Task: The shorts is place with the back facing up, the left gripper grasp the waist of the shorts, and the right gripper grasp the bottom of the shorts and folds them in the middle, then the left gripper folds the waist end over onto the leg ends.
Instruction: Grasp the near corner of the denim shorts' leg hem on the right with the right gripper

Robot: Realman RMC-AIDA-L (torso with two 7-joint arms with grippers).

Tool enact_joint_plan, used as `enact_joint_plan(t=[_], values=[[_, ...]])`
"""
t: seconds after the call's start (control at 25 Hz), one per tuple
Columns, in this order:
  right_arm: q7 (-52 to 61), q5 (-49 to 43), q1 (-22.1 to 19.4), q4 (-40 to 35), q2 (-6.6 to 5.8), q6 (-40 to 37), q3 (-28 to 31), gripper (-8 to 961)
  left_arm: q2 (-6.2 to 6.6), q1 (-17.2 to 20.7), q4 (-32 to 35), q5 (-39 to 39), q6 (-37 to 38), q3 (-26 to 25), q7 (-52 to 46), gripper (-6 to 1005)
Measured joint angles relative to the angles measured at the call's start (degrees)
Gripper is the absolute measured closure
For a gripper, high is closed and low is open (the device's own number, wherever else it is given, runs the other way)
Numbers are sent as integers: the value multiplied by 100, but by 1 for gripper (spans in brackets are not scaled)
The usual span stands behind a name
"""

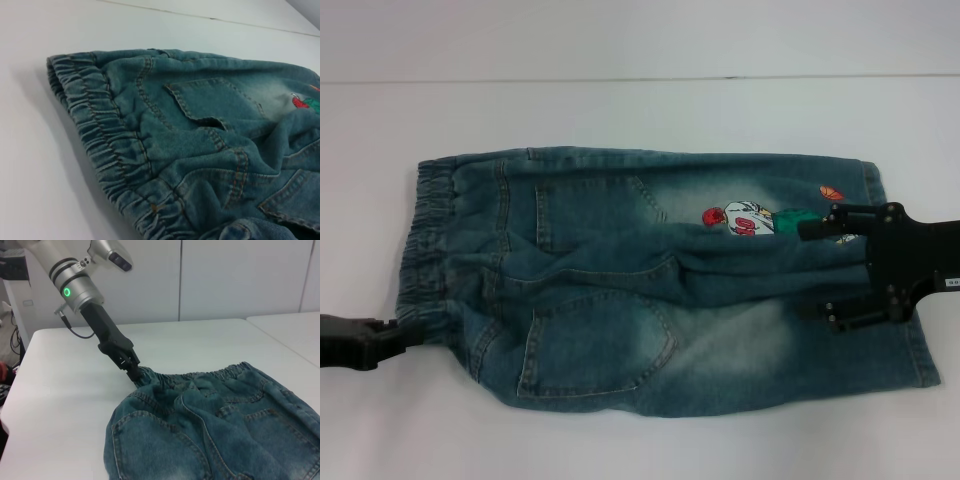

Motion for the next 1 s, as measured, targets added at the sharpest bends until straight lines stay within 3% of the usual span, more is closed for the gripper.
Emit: enact_joint_plan(t=[0.12,0.36,0.6,0.76,1.0], values=[[8,2,-1,0,0,0,3,10,4,-7,5,-18,22,0,-10,700],[273,2,48,-25,-65,-100,5,10,41,-105,26,-31,170,-42,-192,934],[1433,-35,311,-162,-393,-501,-8,11,101,-313,47,-55,155,-62,-474,971],[1622,-446,444,-484,-579,-816,-47,9,140,-444,42,-57,115,-63,-543,971],[1938,-1492,639,-1102,-596,-1437,-209,9,168,-525,21,-119,19,-58,-633,971]])
